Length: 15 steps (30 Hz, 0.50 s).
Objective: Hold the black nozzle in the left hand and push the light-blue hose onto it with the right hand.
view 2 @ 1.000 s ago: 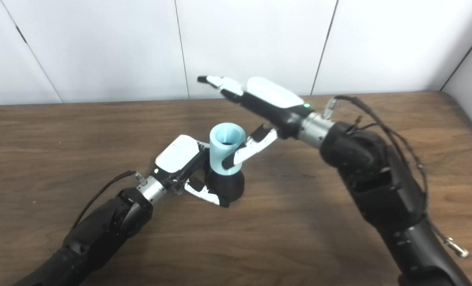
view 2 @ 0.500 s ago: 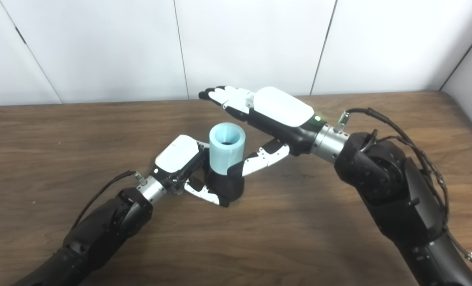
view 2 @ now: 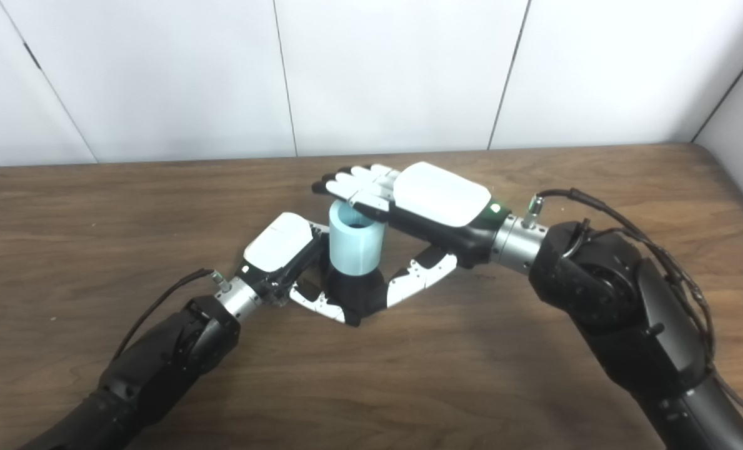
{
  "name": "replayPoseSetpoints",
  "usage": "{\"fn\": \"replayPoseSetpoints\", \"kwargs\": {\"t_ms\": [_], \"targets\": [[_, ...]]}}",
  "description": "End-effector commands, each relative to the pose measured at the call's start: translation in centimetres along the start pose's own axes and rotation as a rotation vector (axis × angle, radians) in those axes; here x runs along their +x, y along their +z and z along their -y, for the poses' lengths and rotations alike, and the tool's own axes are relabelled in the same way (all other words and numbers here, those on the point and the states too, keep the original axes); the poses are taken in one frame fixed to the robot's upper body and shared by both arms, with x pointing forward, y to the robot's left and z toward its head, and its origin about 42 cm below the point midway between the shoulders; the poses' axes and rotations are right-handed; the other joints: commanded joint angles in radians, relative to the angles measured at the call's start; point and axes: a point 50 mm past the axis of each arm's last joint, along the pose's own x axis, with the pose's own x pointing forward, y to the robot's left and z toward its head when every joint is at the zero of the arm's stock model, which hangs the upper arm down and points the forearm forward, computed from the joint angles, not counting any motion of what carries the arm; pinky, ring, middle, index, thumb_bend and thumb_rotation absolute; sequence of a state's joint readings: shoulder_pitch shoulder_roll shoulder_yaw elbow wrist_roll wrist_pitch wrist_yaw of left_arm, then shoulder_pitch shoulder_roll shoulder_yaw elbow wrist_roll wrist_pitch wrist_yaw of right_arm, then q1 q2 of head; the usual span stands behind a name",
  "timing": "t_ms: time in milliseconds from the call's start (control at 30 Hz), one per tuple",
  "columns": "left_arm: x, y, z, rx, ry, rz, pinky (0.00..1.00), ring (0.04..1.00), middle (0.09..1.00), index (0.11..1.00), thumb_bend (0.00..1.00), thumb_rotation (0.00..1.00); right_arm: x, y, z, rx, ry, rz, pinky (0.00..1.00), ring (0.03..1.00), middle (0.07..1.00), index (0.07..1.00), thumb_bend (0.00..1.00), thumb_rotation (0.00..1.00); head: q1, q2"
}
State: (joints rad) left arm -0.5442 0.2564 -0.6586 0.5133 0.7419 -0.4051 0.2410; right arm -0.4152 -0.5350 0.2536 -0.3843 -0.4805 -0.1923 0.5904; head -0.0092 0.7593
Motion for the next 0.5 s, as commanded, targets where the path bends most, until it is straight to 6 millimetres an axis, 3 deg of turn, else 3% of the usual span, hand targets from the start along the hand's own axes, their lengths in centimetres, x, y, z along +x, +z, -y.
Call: {"fn": "replayPoseSetpoints", "kwargs": {"t_ms": [0, 467], "targets": [[-4.7, -0.6, 5.8, -0.007, -0.275, -0.077, 0.30, 0.379, 0.423, 0.519, 0.52, 0.00, -0.3, 0.2, 0.9, -0.055, 0.001, 0.033, 0.95, 1.000, 1.000, 1.000, 0.77, 1.00, -0.001, 0.000], [-4.6, -0.5, 5.6, -0.005, -0.287, -0.079, 0.31, 0.384, 0.427, 0.520, 0.52, 0.00, -0.5, 0.8, -1.6, -0.041, 0.122, 0.086, 0.93, 0.979, 0.991, 0.961, 0.81, 0.96, -0.003, 0.009]]}}
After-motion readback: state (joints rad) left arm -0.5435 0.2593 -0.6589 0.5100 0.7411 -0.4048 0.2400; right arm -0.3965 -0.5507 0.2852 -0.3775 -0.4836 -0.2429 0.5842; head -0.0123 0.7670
